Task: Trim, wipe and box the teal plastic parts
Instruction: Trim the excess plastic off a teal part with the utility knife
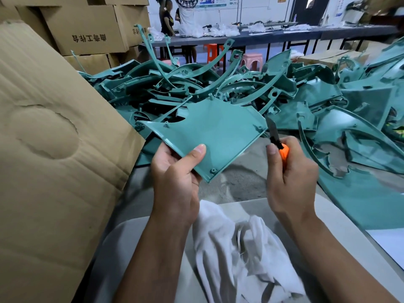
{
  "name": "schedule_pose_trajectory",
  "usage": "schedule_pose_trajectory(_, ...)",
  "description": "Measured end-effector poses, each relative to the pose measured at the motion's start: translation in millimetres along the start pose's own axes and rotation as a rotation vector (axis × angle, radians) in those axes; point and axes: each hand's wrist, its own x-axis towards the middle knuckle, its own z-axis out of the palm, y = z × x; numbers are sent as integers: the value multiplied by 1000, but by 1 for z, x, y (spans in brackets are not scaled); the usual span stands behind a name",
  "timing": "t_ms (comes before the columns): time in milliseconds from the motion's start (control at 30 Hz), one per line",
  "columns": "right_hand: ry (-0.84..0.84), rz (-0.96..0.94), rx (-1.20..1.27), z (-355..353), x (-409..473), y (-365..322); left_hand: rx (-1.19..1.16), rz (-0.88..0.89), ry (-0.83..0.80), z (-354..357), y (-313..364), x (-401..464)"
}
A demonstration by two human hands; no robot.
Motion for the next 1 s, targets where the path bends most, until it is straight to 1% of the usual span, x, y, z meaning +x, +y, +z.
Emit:
schedule_pose_trajectory(67,-27,-28,-27,1,-2,-3,-20,9,19,1,-1,1)
schedule_pose_trajectory(200,-100,-114,-2,7,-11,-14,-47,24,65,4,-4,1)
schedule_pose_trajectory(500,-301,-278,50,11,-21,-19,-61,25,101,6,-3,1)
schedule_pose_trajectory(600,-366,-310,70,10,-21,-18,-64,19,83,6,-1,0)
schedule_pose_trajectory(700,-437,-318,103,11,-22,-16,-118,11,54,7,2,1)
schedule_pose_trajectory(767,-476,-291,189,11,-25,-15,-153,18,22,6,4,2)
schedule_pose_trajectory(800,-472,-252,259,10,-25,-15,-151,22,9,5,5,2)
schedule_pose_trajectory(867,-392,-187,367,6,-22,-14,-112,28,11,1,5,4)
schedule_pose_trajectory(933,-242,-168,383,3,-18,-11,-19,63,34,-3,2,5)
schedule_pose_trajectory(1000,-85,-119,381,1,-13,-6,108,130,11,-6,-3,4)
